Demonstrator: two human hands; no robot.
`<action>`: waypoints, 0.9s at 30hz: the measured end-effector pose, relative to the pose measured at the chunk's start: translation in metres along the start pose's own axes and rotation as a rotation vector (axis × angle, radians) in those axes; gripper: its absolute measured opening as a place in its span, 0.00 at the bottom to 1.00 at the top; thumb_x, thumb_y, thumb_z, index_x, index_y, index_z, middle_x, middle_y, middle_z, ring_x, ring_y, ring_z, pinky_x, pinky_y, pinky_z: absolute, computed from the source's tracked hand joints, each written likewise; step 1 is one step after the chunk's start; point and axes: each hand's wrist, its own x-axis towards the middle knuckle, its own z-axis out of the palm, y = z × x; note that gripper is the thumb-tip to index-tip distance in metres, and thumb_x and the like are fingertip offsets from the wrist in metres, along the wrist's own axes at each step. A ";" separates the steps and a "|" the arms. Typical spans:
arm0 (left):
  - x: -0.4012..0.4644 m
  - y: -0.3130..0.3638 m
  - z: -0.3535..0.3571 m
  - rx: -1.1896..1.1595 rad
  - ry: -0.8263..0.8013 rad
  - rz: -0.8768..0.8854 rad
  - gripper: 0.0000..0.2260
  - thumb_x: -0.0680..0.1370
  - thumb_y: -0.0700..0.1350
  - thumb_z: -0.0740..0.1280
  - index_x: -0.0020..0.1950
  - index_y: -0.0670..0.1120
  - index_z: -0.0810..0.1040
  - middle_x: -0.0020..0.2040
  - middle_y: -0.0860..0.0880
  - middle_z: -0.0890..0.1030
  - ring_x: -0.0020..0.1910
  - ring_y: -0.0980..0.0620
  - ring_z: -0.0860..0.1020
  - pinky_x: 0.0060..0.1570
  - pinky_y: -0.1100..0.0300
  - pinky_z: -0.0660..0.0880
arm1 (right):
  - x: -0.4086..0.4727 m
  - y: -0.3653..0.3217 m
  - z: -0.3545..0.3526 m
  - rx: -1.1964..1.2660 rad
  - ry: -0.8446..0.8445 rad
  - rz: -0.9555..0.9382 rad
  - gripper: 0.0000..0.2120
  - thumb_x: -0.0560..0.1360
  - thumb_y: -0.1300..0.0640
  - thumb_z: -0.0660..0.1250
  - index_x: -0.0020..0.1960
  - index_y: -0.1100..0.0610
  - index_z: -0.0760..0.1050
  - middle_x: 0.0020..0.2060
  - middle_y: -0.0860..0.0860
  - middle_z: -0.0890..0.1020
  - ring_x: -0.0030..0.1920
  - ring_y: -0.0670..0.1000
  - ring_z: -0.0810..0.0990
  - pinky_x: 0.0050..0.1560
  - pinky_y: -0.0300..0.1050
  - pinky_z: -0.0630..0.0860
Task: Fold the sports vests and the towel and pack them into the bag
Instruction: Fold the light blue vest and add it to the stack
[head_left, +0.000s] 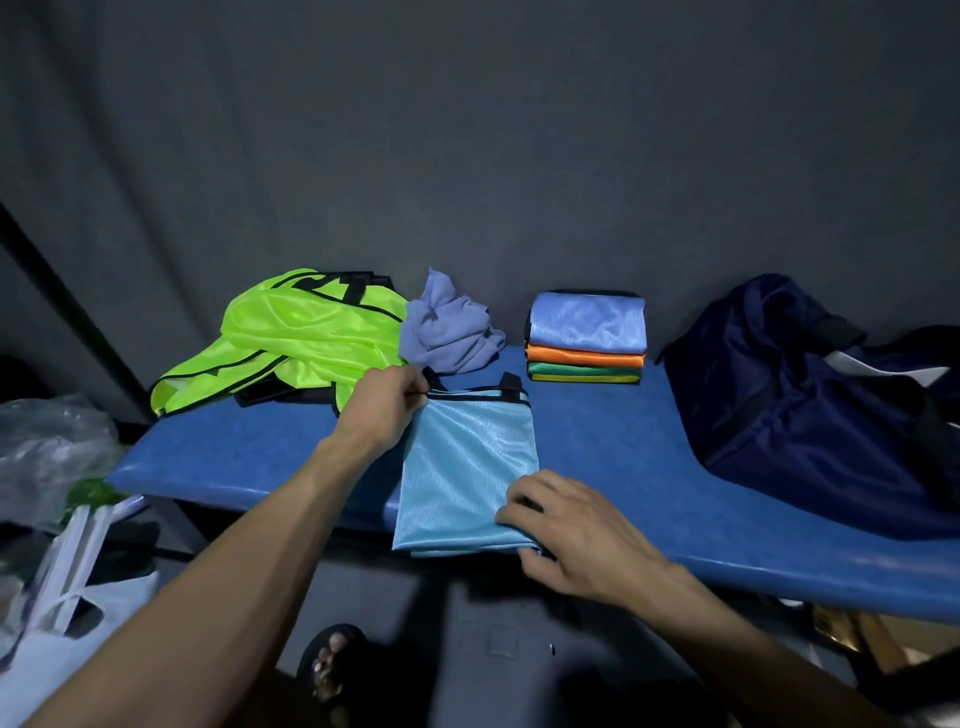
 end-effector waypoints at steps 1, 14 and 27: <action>0.000 -0.002 0.002 -0.010 0.008 0.011 0.04 0.78 0.36 0.70 0.51 0.41 0.83 0.50 0.45 0.86 0.51 0.43 0.81 0.45 0.58 0.69 | -0.001 0.000 0.000 -0.007 -0.003 -0.007 0.14 0.72 0.51 0.65 0.57 0.51 0.76 0.54 0.47 0.76 0.54 0.52 0.76 0.46 0.49 0.77; 0.027 -0.006 -0.003 -0.089 -0.316 0.001 0.19 0.86 0.42 0.56 0.35 0.44 0.63 0.34 0.49 0.66 0.34 0.54 0.63 0.38 0.55 0.60 | -0.004 0.005 0.002 -0.064 -0.020 -0.052 0.17 0.71 0.56 0.65 0.59 0.52 0.77 0.53 0.47 0.78 0.54 0.52 0.76 0.45 0.48 0.77; 0.016 -0.025 -0.013 -0.072 -0.033 0.058 0.05 0.82 0.39 0.64 0.46 0.42 0.74 0.43 0.46 0.78 0.40 0.45 0.74 0.43 0.53 0.69 | -0.008 0.005 0.008 -0.050 0.047 -0.061 0.15 0.75 0.55 0.62 0.60 0.52 0.78 0.52 0.46 0.81 0.55 0.52 0.80 0.48 0.49 0.77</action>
